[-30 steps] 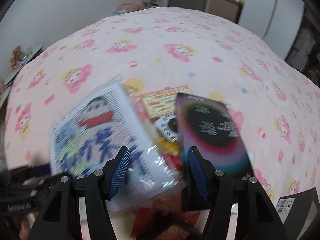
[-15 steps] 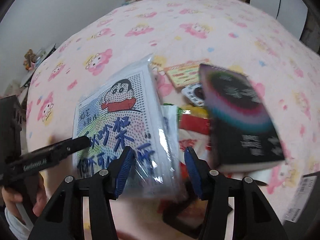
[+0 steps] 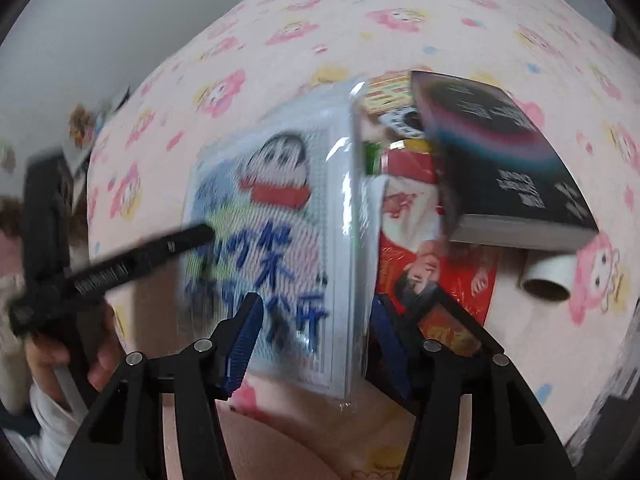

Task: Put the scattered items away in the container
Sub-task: 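Lift the bead-art kit with the right gripper and carry it over the black box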

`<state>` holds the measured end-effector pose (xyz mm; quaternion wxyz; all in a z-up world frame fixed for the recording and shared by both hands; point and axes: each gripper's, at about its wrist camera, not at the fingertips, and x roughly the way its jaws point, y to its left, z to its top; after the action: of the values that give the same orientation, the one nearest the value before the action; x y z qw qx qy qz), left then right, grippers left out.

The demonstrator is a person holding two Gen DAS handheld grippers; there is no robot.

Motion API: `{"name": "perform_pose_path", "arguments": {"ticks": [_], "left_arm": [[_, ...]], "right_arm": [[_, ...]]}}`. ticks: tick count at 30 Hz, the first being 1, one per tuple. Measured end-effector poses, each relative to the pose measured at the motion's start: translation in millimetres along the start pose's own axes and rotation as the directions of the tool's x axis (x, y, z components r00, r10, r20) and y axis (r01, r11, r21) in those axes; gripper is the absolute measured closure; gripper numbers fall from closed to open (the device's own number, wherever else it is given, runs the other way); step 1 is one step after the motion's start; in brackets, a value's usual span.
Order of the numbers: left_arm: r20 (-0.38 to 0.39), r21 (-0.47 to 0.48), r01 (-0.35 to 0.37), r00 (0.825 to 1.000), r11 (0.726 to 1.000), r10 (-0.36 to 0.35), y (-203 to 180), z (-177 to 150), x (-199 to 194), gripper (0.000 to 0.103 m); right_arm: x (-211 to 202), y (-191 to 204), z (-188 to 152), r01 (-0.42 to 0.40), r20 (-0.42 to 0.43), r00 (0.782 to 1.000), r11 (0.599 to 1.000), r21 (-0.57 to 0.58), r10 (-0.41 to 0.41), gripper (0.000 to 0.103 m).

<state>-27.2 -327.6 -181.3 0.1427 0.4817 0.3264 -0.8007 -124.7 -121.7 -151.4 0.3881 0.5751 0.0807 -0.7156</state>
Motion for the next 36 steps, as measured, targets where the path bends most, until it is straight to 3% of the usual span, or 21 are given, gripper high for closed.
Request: {"name": "perform_pose_path", "arguments": {"ticks": [4,9,14,20,28,31,36], "left_arm": [[-0.017,-0.001,0.049,0.999,0.999,-0.049,3,-1,4,0.036],[-0.017,0.000,0.060,0.998,0.998,-0.060,0,-2,-7,0.036],[0.019,0.058,0.102,0.994,0.993,-0.103,-20,3,-39,0.037],[0.071,0.168,0.176,0.979,0.970,-0.190,-76,-3,-91,0.037],[0.007,0.357,0.273,0.955,0.893,-0.295,-212,-26,-84,0.038],[-0.044,0.416,0.311,0.946,0.855,-0.322,-263,-45,-71,0.038],[-0.149,0.467,0.380,0.924,0.798,-0.353,-331,-75,-44,0.038]], "right_arm": [[8,-2,8,-0.022,0.024,0.999,0.999,0.023,0.022,0.050],[18,24,8,0.091,0.041,0.995,0.993,-0.074,-0.088,0.052],[-18,19,4,0.060,0.107,0.993,0.997,-0.038,-0.055,0.057],[-93,10,-3,0.082,0.243,0.967,0.997,-0.003,-0.079,0.057],[-190,-40,-53,0.153,0.361,0.914,0.981,0.122,-0.187,0.057],[-221,-73,-84,0.207,0.385,0.883,0.959,0.193,-0.268,0.057],[-262,-140,-132,0.242,0.381,0.852,0.915,0.324,-0.360,0.057]]}}
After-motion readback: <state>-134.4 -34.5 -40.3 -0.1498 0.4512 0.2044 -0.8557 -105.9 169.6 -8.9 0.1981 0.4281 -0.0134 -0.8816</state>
